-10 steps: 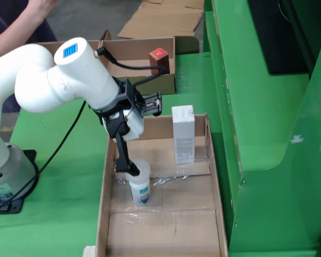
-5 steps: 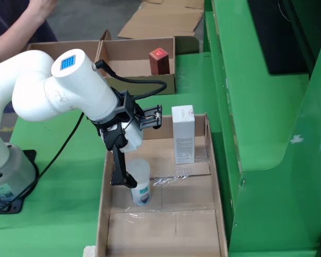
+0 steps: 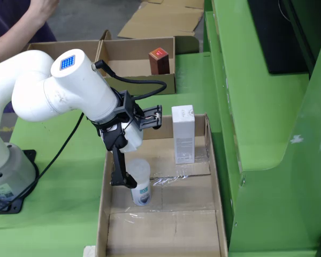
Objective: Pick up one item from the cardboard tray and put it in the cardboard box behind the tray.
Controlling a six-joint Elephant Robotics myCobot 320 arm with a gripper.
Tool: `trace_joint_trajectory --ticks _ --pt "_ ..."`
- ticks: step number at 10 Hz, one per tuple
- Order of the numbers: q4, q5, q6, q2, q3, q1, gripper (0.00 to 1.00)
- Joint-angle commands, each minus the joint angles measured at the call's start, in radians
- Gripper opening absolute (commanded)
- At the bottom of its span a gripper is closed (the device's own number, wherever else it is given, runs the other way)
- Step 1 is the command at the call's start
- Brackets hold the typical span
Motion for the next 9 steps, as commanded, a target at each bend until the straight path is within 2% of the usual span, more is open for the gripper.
trace_joint_trajectory --ticks 1,2,9 --pt "-0.019 -0.003 -0.003 0.02 0.066 -0.008 1.0" --pt "0.096 0.01 -0.011 0.062 -0.082 -0.014 1.0" --pt "0.2 0.033 -0.004 0.017 -0.226 -0.019 1.0"
